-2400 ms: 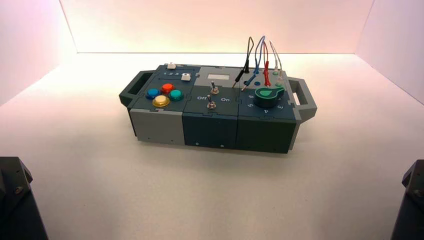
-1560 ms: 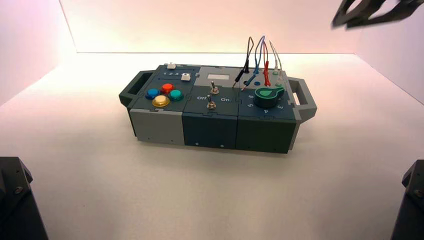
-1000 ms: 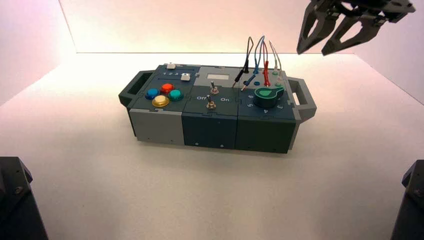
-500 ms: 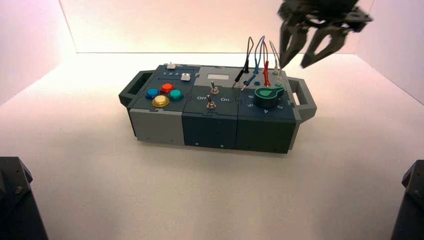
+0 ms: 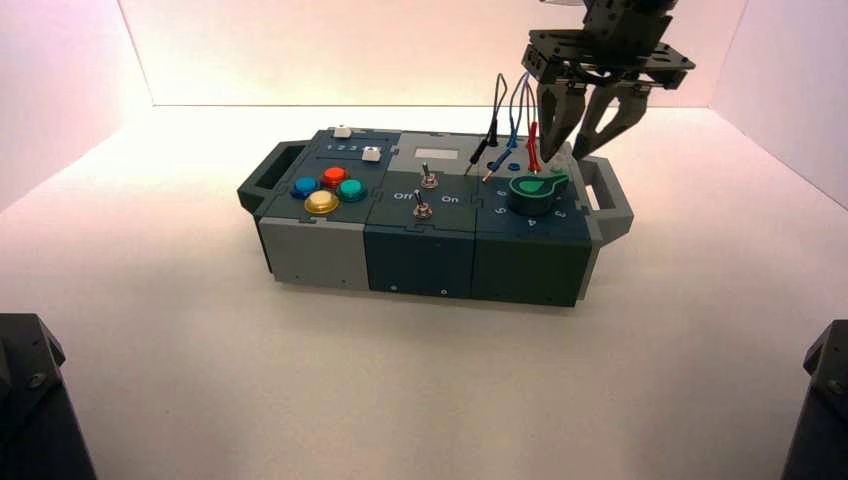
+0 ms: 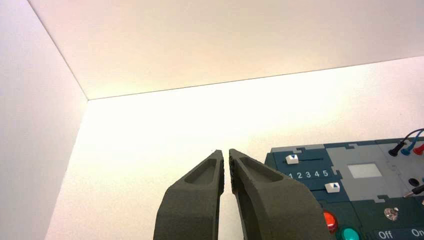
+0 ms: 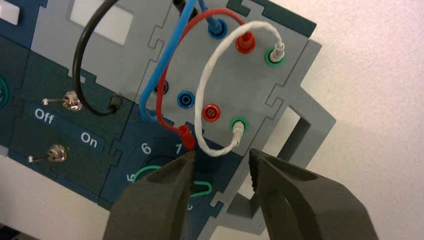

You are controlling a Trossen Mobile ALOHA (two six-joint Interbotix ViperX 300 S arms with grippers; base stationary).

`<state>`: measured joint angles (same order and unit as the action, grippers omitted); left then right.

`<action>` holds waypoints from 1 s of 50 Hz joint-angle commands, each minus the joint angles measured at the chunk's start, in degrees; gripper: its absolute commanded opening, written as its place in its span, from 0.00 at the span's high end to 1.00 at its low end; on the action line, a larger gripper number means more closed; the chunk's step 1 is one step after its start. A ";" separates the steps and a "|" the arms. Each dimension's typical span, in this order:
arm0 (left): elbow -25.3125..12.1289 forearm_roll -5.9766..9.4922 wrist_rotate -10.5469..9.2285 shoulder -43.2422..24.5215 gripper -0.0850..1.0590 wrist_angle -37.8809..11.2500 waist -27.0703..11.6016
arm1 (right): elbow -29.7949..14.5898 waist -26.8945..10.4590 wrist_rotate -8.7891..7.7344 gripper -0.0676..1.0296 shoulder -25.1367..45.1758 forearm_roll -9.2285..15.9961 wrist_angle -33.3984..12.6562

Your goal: Pull the white wire.

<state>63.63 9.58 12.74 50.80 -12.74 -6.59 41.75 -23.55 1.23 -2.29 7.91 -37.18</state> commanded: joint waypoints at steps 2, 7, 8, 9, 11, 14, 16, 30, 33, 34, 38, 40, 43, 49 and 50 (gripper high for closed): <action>-2.02 0.09 -0.09 -0.18 0.86 0.44 -0.26 | -2.46 -0.18 -0.18 0.46 0.44 -0.09 0.26; -2.02 0.18 -0.18 -0.09 0.86 0.44 -0.35 | -3.34 -0.09 -0.18 0.46 1.76 -0.18 0.26; -2.02 0.09 -0.18 -0.18 0.86 0.44 -0.26 | -3.34 -0.18 -0.18 0.46 1.93 -0.09 0.18; -2.02 0.18 -0.18 -0.18 0.86 0.44 -0.35 | -3.43 -0.18 -0.18 0.47 2.11 -0.09 0.18; -1.93 0.18 -0.18 -0.09 0.86 0.44 -0.35 | -3.52 -0.18 -0.18 0.47 2.37 -0.09 0.18; -1.93 0.18 -0.18 0.18 0.86 0.44 -0.44 | -3.52 -0.09 -0.09 0.50 3.25 -0.26 0.18; -1.93 0.09 -0.26 0.26 0.86 0.44 -0.44 | -3.60 0.00 -0.09 0.51 3.43 -0.44 0.26; -1.85 0.18 -0.18 0.97 0.86 0.62 -0.53 | -4.57 0.26 -0.18 0.58 5.36 -1.67 0.18; -1.85 0.18 -0.26 1.14 0.86 0.62 -0.53 | -5.10 0.26 -0.09 0.59 5.71 -1.93 0.18; -1.85 0.18 -0.18 1.14 0.86 0.62 -0.44 | -5.36 0.26 -0.18 0.59 5.80 -1.93 0.09; -1.76 0.18 -0.18 1.14 0.86 0.62 -0.53 | -6.33 0.26 -0.09 0.59 6.42 -2.02 -0.18; -1.76 0.18 -0.18 1.23 0.86 0.62 -0.53 | -6.94 0.26 -0.09 0.59 6.68 -2.02 -0.44; -1.76 0.18 -0.18 1.32 0.86 0.62 -0.53 | -7.47 0.26 -0.18 0.59 6.94 -2.02 -0.79; -1.67 0.18 -0.18 1.49 0.86 0.62 -0.53 | -8.00 0.26 -0.09 0.60 7.29 -2.02 -1.32; -1.67 0.18 -0.18 1.67 0.86 0.62 -0.53 | -8.00 0.26 -0.09 0.61 7.29 -2.02 -1.49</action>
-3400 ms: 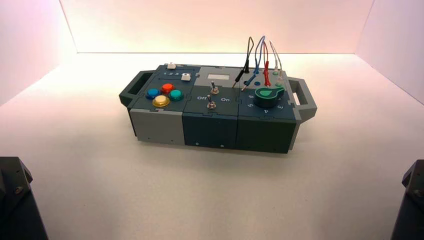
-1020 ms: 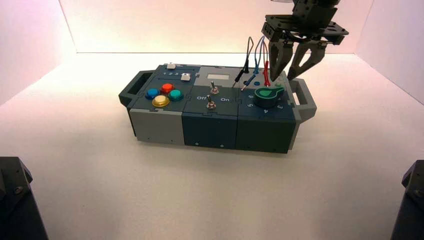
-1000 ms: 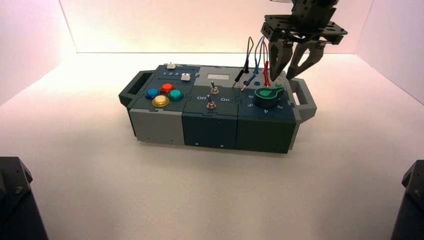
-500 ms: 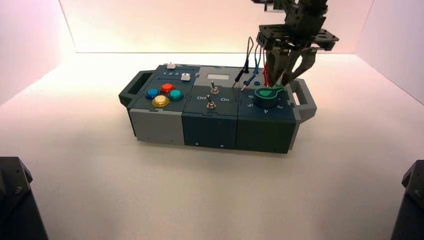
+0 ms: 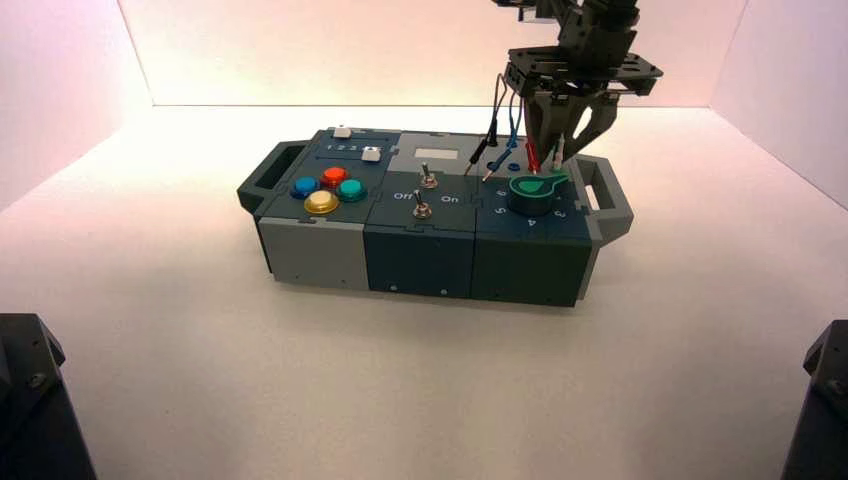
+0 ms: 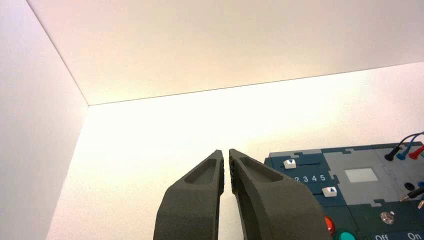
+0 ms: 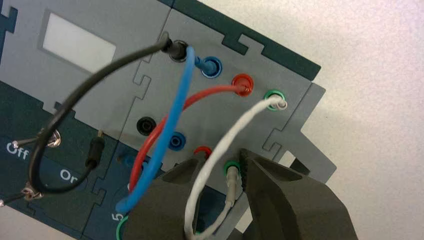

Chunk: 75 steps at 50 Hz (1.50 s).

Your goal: Pull the white wire.

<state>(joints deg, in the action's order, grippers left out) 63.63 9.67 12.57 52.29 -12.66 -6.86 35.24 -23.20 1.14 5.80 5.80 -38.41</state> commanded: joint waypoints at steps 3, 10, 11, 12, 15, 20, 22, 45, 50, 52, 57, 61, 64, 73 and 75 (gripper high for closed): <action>-1.67 0.00 0.00 0.26 0.86 0.53 -0.26 | -1.49 -0.09 0.00 0.62 -0.88 0.09 -0.44; -1.58 0.09 0.00 0.62 0.86 0.53 -0.26 | -1.49 -0.09 0.00 0.62 -1.23 0.09 -1.05; -1.67 0.09 0.00 0.62 0.86 0.62 -0.26 | -1.49 -0.09 0.09 0.62 -1.23 0.09 -1.23; -1.67 0.00 0.00 0.62 0.86 0.62 -0.26 | -1.49 -0.09 0.09 0.62 -1.23 0.09 -1.23; -1.67 0.09 0.00 0.62 0.86 0.62 -0.26 | -1.49 -0.09 0.09 0.62 -1.32 0.09 -1.41; -1.58 0.09 0.00 0.62 0.86 0.53 -0.26 | -1.49 -0.09 0.09 0.62 -1.41 0.09 -1.67; -1.58 0.00 0.00 0.70 0.86 0.62 -0.26 | -1.49 -0.09 0.09 0.62 -1.41 0.09 -1.67; -1.58 0.09 -0.09 0.88 0.86 0.62 -0.26 | -1.23 -0.09 0.18 0.80 -1.49 -0.26 -2.29; -1.58 0.00 -0.09 0.88 0.86 0.62 -0.26 | -0.97 -0.09 0.00 0.97 -1.58 -0.79 -2.29; -1.58 0.09 -0.09 0.88 0.86 0.62 -0.26 | -0.88 -0.09 0.09 0.96 -1.67 -0.79 -2.29; -1.58 0.09 -0.09 0.88 0.86 0.70 -0.26 | -0.88 -0.09 0.09 0.96 -1.93 -1.05 -2.37; -1.58 0.09 -0.09 0.88 0.86 0.70 -0.26 | -1.14 -0.09 0.18 0.96 -2.29 -1.05 -2.64; -1.58 0.00 -0.09 0.88 0.86 0.70 -0.26 | -1.49 -0.09 0.18 0.96 -2.72 -1.05 -3.52; -1.58 0.00 -0.09 0.79 0.86 0.70 -0.26 | -3.78 -0.09 0.18 0.96 -6.15 -1.41 -6.33; -1.58 0.00 -0.09 0.88 0.86 0.70 -0.26 | -4.13 -0.09 0.09 0.96 -6.59 -1.49 -6.77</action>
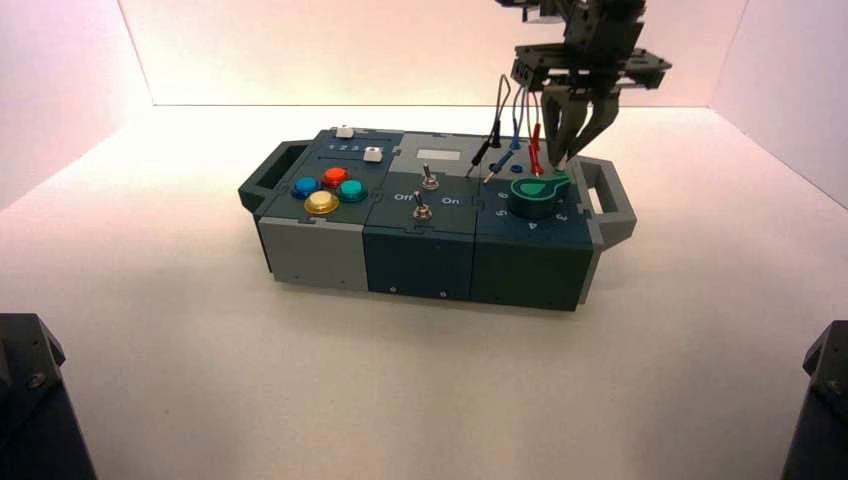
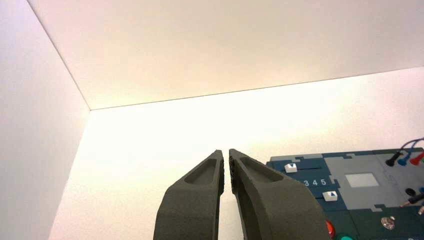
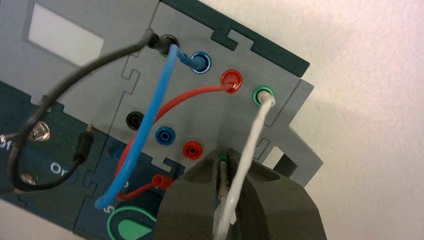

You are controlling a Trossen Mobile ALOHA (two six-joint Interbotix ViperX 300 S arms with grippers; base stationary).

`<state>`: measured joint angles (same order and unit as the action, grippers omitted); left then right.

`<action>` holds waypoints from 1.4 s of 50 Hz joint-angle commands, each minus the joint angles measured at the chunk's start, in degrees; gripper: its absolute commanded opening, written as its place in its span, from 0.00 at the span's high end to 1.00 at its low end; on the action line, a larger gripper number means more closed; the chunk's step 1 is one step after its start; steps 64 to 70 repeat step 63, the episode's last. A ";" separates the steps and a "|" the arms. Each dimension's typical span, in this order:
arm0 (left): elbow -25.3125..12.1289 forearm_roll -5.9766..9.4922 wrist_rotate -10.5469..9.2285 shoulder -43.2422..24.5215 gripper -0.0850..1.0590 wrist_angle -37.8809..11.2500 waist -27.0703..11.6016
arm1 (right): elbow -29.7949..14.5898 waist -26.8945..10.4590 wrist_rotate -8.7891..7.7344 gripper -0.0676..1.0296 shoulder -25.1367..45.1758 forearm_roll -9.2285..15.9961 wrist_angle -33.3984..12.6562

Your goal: Pull the white wire.

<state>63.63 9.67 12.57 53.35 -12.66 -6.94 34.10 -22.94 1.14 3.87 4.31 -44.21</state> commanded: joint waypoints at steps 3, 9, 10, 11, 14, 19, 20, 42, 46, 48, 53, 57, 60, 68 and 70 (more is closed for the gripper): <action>-1.58 0.00 -0.09 -0.26 0.86 0.70 -0.18 | -4.04 -0.35 0.09 0.96 -5.36 -0.26 -1.85; -1.58 0.00 -0.09 -0.35 0.86 0.70 -0.18 | -4.48 -0.35 0.09 0.96 -5.36 -0.44 -2.37; -1.58 0.00 -0.09 -0.35 0.86 0.70 -0.18 | -4.48 -0.35 0.18 0.96 -5.36 -0.53 -2.37; -1.58 0.00 0.00 -0.35 0.86 0.70 -0.18 | -4.48 -0.35 0.09 0.96 -5.27 -0.44 -2.37; -1.58 0.00 -0.09 -0.35 0.86 0.70 -0.18 | -4.31 -0.35 0.09 0.96 -5.19 -0.53 -2.37; -1.58 0.00 -0.09 -0.35 0.86 0.70 -0.18 | -4.04 -0.35 0.00 0.96 -5.01 -0.53 -2.37; -1.67 0.00 -0.09 -0.44 0.86 0.70 -0.18 | -3.96 -0.35 -0.09 0.96 -5.01 -0.53 -2.37; -1.58 -0.26 0.09 -0.26 0.86 0.70 -0.18 | -2.72 -0.35 -0.26 0.52 -8.00 -1.58 -5.19; -1.49 -0.35 0.09 -0.09 0.86 0.70 -0.09 | -2.11 -0.62 -0.26 0.52 -8.96 -2.11 -6.06; -1.41 -0.35 0.09 0.26 0.86 0.70 0.00 | -1.49 -0.79 -0.26 0.52 -9.76 -2.46 -6.59; -1.14 -0.35 0.09 0.62 0.86 0.79 0.00 | 0.09 -0.70 -0.26 0.52 -11.60 -2.55 -8.09; -0.97 -0.44 0.18 0.79 0.86 0.70 0.09 | 1.76 -0.79 -0.35 0.52 -13.80 -2.55 -9.05; -0.97 -0.35 0.18 0.79 0.86 0.79 0.09 | 2.90 -0.79 -0.44 0.52 -15.12 -2.55 -9.14; -0.97 -0.44 0.18 0.70 0.86 0.79 0.18 | 3.69 -0.79 -0.44 0.52 -16.00 -2.55 -9.32; -0.97 -0.44 0.18 0.70 0.86 0.79 0.18 | 3.69 -0.79 -0.44 0.52 -16.00 -2.55 -9.32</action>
